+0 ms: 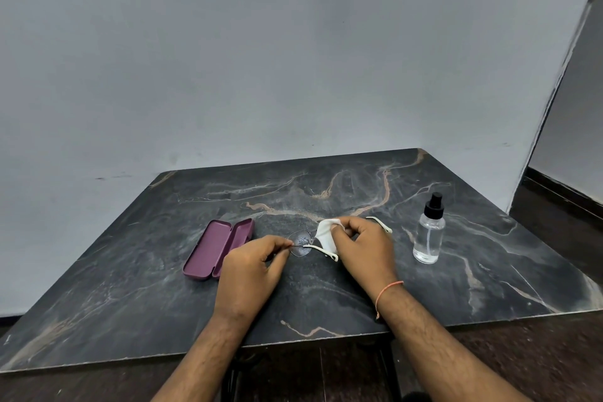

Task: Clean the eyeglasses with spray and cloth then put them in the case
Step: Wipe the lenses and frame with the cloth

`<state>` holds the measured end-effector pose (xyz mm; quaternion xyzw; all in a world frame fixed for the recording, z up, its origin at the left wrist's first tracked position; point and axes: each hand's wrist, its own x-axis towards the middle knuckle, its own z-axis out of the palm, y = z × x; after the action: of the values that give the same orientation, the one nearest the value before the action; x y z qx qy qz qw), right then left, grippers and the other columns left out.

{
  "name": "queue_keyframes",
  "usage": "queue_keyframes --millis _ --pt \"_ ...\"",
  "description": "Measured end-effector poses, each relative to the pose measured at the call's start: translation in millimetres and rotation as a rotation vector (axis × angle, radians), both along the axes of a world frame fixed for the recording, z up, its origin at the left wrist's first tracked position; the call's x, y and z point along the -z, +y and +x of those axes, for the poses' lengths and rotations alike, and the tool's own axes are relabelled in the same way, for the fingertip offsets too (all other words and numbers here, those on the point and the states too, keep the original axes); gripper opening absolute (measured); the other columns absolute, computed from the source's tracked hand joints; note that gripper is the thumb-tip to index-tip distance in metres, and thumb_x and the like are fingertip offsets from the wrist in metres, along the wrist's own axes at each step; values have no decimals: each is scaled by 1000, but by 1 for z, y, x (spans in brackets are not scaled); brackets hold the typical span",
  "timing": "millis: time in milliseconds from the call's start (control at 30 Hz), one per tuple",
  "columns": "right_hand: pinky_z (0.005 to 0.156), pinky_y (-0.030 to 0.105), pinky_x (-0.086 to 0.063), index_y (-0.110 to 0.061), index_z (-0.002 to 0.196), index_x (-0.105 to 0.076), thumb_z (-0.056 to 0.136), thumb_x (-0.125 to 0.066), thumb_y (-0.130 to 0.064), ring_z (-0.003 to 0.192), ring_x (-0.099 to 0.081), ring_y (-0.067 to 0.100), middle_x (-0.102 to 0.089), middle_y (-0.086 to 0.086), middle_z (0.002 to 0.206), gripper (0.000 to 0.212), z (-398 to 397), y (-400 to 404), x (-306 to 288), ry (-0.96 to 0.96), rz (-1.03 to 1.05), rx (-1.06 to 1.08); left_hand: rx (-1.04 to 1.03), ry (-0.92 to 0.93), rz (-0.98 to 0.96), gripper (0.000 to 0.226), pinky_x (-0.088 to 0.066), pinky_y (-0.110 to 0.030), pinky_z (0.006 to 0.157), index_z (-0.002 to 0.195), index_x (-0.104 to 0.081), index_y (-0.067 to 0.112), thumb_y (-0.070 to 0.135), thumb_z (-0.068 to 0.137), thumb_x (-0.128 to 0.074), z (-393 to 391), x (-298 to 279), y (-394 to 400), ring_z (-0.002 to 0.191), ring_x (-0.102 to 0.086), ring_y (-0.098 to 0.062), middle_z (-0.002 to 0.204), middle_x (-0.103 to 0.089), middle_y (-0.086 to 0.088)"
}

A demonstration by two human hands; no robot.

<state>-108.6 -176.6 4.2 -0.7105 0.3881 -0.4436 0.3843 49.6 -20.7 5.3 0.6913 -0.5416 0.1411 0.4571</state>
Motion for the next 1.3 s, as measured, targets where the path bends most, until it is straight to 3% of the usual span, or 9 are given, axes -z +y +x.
queue_keyframes --millis 233,400,500,600,700,867,1100,1233,1300 --pt "61 27 -42 -21 73 -74 95 -70 -20 61 -50 7 -55 -10 57 22 -1 -1 -1 22 -44 82 -4 20 -13 18 -50 -2 81 101 -83 30 17 89 -87 2 1 -1 92 -72 13 95 -79 25" --pt "55 11 -35 -34 70 -65 96 -67 -25 62 -57 1 -58 -19 57 27 -3 8 -7 39 -165 173 -29 43 -8 19 -49 -1 78 100 -82 30 16 88 -88 3 2 -2 90 -71 13 92 -79 26" --pt "59 27 -40 -28 89 -75 98 -68 -28 64 -62 13 -64 -14 65 12 -4 16 -8 116 -315 241 -41 47 1 18 -49 0 78 100 -82 29 17 88 -89 4 2 -2 89 -71 13 91 -79 25" --pt "60 37 -53 -27 99 -78 100 -66 -34 73 -72 33 -77 -2 78 14 -4 19 -8 249 -374 291 -42 46 12 18 -49 -1 78 100 -83 29 17 88 -89 4 2 -2 90 -72 12 91 -79 25" --pt "63 39 -56 -30 104 -81 100 -66 -36 78 -74 37 -80 0 86 16 -4 21 -10 331 -381 305 -42 54 13 18 -50 -1 78 99 -83 29 16 88 -88 4 2 -1 90 -72 11 91 -79 25" --pt "68 35 -48 -29 96 -77 101 -57 -46 88 -74 26 -77 -6 93 27 -1 16 -11 531 -418 222 -26 48 23 16 -53 -5 77 95 -82 26 13 87 -87 2 1 -2 85 -72 10 90 -78 22" --pt "71 38 -53 -19 89 -69 99 -55 -39 90 -70 24 -74 -3 84 26 -5 -1 -15 646 -460 -16 11 20 28 16 -58 -16 77 95 -81 23 11 86 -88 2 1 -2 84 -73 7 90 -79 19" --pt "81 38 -55 -37 115 -80 99 -60 -41 96 -68 16 -75 -7 93 26 -11 -3 -16 608 -464 -128 24 1 42 18 -56 -10 80 95 -81 24 12 86 -89 3 2 -2 86 -72 7 91 -78 20" --pt "82 37 -57 -35 112 -82 94 -57 -45 95 -69 14 -76 -9 93 32 -12 -1 -16 581 -415 -133 26 1 39 18 -57 -13 80 96 -81 25 12 86 -89 3 2 -2 87 -72 7 92 -78 21"
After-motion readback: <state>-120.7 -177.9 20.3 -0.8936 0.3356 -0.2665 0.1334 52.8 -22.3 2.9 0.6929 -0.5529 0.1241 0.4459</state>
